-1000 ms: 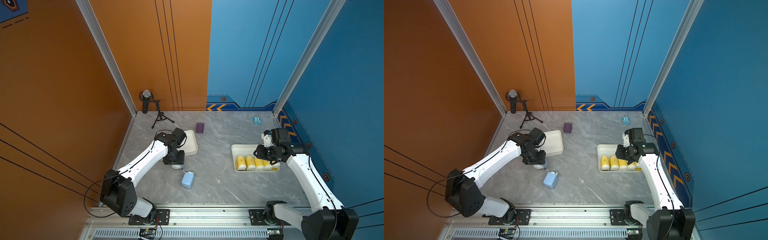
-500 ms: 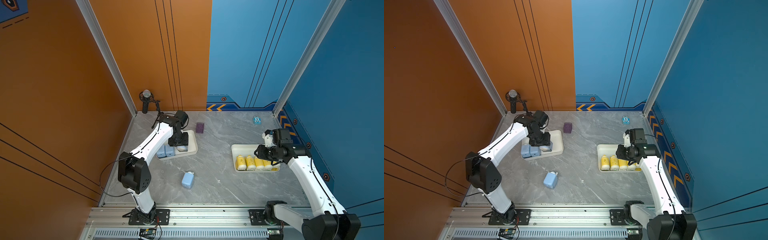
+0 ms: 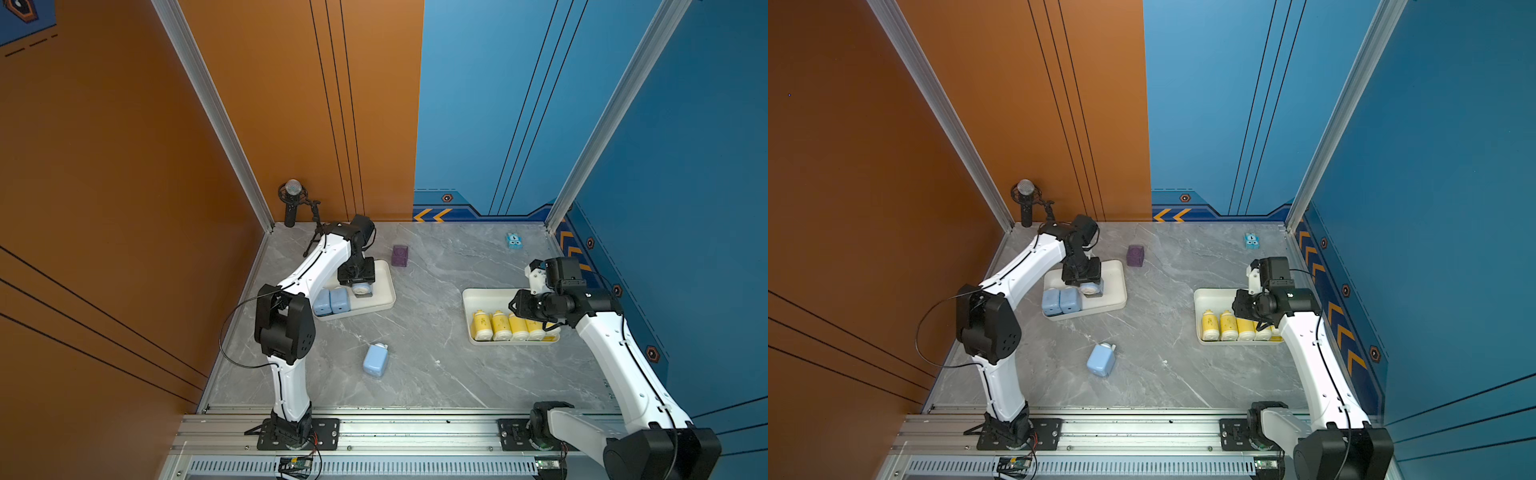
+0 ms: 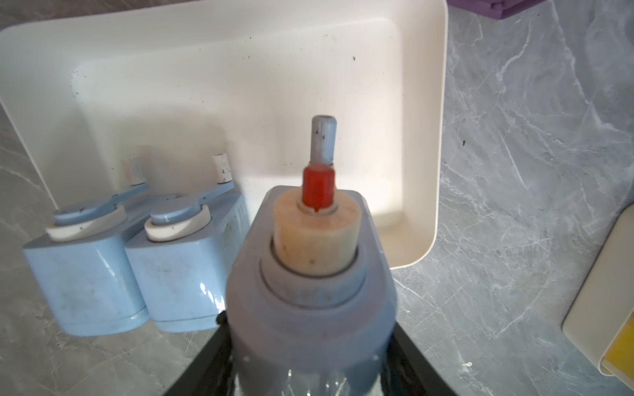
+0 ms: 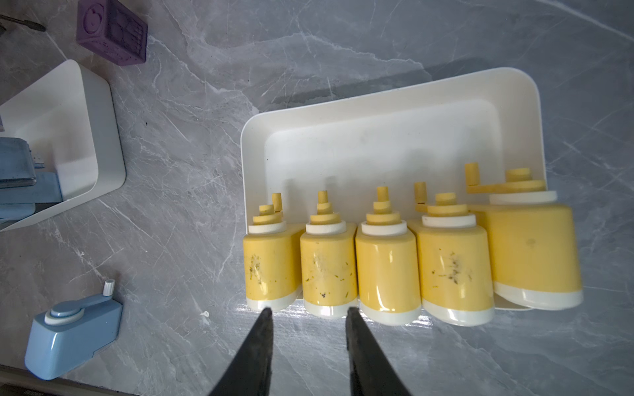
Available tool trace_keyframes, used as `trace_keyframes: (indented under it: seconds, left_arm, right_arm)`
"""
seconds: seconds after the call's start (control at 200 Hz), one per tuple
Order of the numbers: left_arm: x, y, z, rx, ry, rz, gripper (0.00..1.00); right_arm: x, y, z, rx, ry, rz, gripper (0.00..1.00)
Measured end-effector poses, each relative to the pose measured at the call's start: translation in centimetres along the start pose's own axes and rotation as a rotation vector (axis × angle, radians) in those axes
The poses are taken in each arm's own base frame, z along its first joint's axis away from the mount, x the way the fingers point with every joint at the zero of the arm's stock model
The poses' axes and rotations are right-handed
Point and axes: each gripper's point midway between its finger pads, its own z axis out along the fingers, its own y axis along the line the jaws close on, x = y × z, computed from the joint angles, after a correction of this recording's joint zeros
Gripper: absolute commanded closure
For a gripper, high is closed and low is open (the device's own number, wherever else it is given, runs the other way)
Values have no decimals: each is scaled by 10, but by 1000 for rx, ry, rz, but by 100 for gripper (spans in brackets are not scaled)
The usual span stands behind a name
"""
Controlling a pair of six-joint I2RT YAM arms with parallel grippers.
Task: Place the pencil sharpeners by color into the storage box
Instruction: Place the pencil sharpener in the storage box.
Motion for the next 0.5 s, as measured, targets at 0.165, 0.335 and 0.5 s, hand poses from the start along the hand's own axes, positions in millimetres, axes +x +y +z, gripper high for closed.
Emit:
trace_keyframes:
  seconds: [0.165, 0.335, 0.5]
  left_arm:
    - [0, 0, 11, -13, 25, -15, 50]
    - [0, 3, 14, -29, 28, -33, 50]
    - [-1, 7, 23, -46, 45, -60, 50]
  right_arm:
    - [0, 0, 0, 0, -1, 1, 63]
    - [0, 0, 0, 0, 0, 1, 63]
    - [0, 0, 0, 1, -2, 0, 62]
